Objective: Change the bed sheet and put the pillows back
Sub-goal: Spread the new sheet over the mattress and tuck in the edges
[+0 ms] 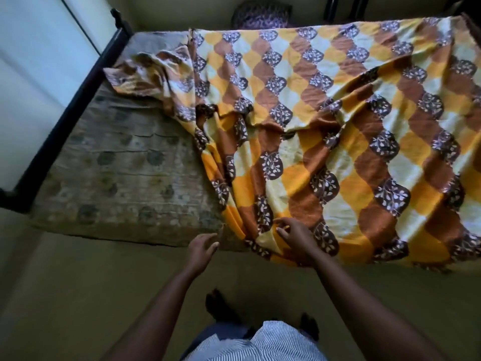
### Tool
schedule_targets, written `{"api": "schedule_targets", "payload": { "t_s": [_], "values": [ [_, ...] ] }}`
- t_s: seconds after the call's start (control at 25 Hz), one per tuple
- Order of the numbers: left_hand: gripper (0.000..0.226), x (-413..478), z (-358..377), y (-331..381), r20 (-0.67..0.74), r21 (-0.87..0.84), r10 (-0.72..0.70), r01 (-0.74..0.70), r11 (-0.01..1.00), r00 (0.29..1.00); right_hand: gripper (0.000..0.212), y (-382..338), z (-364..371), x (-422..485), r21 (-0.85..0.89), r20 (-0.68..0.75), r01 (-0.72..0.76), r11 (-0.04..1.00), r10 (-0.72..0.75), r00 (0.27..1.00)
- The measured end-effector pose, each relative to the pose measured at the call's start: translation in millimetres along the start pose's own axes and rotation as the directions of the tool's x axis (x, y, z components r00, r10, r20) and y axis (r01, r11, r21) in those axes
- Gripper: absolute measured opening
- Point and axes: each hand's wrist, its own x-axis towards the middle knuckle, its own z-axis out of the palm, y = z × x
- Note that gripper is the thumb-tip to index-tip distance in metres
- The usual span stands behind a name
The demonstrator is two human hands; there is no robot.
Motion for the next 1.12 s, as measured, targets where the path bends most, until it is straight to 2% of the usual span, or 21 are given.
{"api": "schedule_targets", "payload": {
  "t_s": [0.16,0.32,0.44,0.52,0.64,0.72,0.8,0.88,0.96,1.04,1.12],
  "values": [
    [0.037,38.8,-74.0,-60.2,-0.113,-0.055,-0.086,0.08,0.995,0.99,0.028,-95.6,20.9,48.3,0.173,-0.043,0.057,0.983,-0.05,0.998],
    [0.048,98.2,-134.0,-98.0,-0.197,-0.193,-0.247,0.209,0.959,0.949,0.023,-172.8,25.2,112.4,0.312,0.025,0.036,0.949,-0.047,0.999],
    [0.059,148.2,-172.0,-112.4,-0.274,-0.117,-0.29,0.267,0.956,0.917,0.025,-221.2,11.9,174.5,0.318,-0.001,0.067,0.946,-0.071,0.997],
    [0.061,191.0,-193.6,-124.9,-0.272,-0.079,-0.301,0.29,0.954,0.914,0.027,-255.3,8.5,234.6,0.357,0.0,0.064,0.932,-0.068,0.998],
    [0.062,272.9,-218.7,-144.8,-0.269,0.026,-0.27,0.288,0.957,0.924,0.029,-301.6,13.1,350.1,0.397,0.025,-0.013,0.918,0.003,1.0],
    [0.059,329.2,-227.1,-162.0,-0.284,0.121,-0.216,0.259,0.958,0.934,0.033,-322.3,22.3,424.8,0.401,-0.009,-0.036,0.916,0.044,0.999],
    [0.058,378.9,-226.1,-180.8,-0.31,0.136,-0.164,0.215,0.967,0.936,0.036,-336.2,31.6,487.5,0.356,-0.076,-0.041,0.933,0.073,0.994],
    [0.064,419.6,-217.8,-199.2,-0.356,0.204,-0.072,0.153,0.967,0.932,0.042,-338.5,44.7,547.5,0.371,-0.084,-0.097,0.923,0.138,0.987],
    [0.066,440.6,-206.4,-213.3,-0.382,0.338,0.013,0.126,0.933,0.924,0.049,-337.3,58.3,593.5,0.443,-0.072,-0.178,0.879,0.233,0.97],
    [0.065,443.4,-196.2,-217.0,-0.417,0.393,0.039,0.141,0.909,0.908,0.061,-340.6,66.5,625.4,0.472,-0.087,-0.233,0.85,0.308,0.948],
    [0.064,446.5,-190.1,-218.4,-0.438,0.414,0.071,0.131,0.901,0.896,0.06,-358.6,79.5,647.3,0.506,-0.093,-0.188,0.842,0.27,0.958]
  ]
}}
